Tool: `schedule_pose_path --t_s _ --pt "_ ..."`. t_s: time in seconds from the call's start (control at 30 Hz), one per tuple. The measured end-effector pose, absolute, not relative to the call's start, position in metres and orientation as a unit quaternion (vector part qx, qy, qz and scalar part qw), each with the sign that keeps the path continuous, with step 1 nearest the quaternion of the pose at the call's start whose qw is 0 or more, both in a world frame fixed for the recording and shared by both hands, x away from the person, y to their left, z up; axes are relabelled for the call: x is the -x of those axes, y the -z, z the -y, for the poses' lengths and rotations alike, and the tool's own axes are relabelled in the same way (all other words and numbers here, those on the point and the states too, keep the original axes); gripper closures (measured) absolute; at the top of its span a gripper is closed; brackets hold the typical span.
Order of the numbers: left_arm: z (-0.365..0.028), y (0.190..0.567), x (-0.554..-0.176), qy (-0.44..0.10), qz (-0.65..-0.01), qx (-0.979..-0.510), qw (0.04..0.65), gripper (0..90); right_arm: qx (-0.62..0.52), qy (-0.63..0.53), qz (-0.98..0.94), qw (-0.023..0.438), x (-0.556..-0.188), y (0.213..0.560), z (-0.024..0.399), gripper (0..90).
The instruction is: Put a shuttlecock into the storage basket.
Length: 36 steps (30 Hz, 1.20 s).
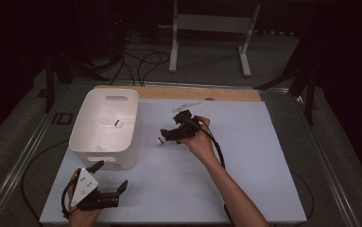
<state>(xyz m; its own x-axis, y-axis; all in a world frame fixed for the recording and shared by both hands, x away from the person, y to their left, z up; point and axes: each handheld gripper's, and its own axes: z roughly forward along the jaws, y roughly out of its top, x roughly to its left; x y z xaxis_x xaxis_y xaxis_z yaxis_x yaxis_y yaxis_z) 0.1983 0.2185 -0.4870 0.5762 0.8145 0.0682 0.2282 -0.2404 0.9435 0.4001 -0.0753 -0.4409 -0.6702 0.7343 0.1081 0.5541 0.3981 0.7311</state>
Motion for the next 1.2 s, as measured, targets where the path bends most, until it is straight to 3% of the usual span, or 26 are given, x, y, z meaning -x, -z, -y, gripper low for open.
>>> schedule_pose_path --t_s 1.2 --pt "-0.219 0.487 -0.198 -0.292 -0.357 -0.731 0.503 0.3 -0.4 -0.369 -0.833 0.104 -0.408 0.46 0.075 11.9"
